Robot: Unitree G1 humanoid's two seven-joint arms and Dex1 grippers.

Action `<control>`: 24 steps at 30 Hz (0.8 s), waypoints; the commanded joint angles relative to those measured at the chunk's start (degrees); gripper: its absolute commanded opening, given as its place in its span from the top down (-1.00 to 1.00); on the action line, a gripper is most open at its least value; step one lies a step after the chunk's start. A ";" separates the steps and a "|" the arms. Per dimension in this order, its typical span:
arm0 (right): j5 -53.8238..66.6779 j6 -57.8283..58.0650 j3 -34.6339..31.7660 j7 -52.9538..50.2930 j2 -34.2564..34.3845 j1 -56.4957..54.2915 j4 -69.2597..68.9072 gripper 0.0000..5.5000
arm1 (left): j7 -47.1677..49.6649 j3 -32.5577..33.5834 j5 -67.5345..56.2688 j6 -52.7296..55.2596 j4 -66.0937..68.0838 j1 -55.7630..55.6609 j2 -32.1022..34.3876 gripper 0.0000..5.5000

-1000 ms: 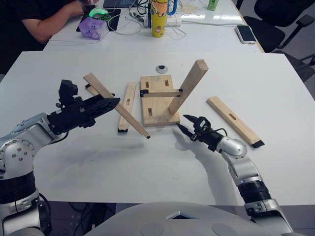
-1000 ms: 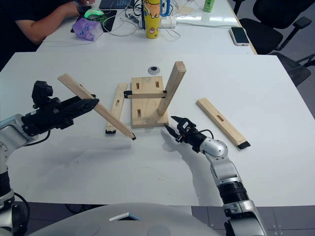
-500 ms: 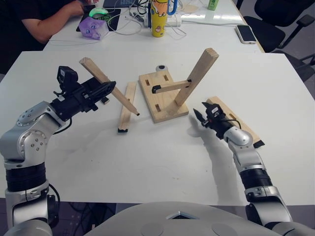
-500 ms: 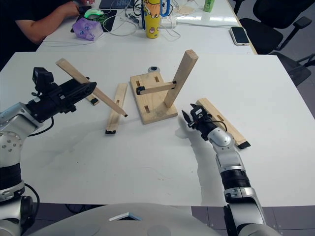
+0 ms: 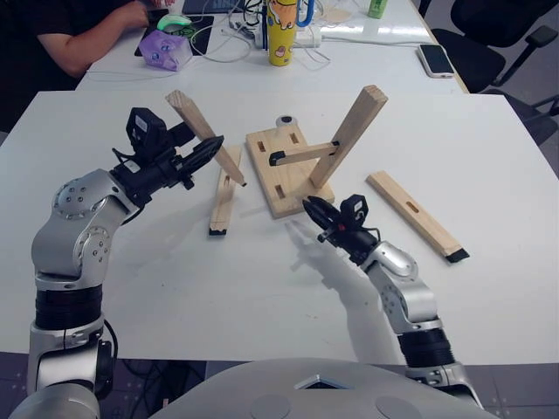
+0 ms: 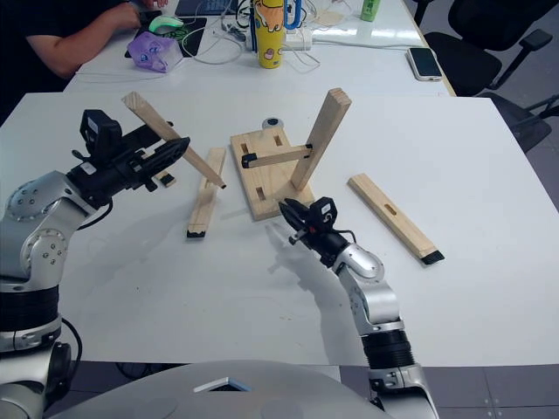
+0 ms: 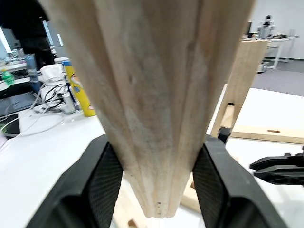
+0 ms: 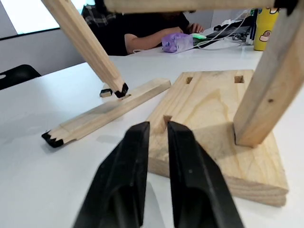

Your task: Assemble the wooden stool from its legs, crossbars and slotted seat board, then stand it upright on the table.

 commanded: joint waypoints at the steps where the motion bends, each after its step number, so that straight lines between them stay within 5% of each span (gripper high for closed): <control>1: -3.63 -0.07 0.93 -4.19 2.20 -3.89 4.62 0.99 | -1.64 0.26 -2.23 -0.16 -0.10 -2.43 -1.27 0.26; 24: -11.98 5.72 4.18 -8.18 3.19 -10.83 19.26 1.00 | -7.40 -5.79 1.40 -7.08 7.25 -0.48 -7.18 0.26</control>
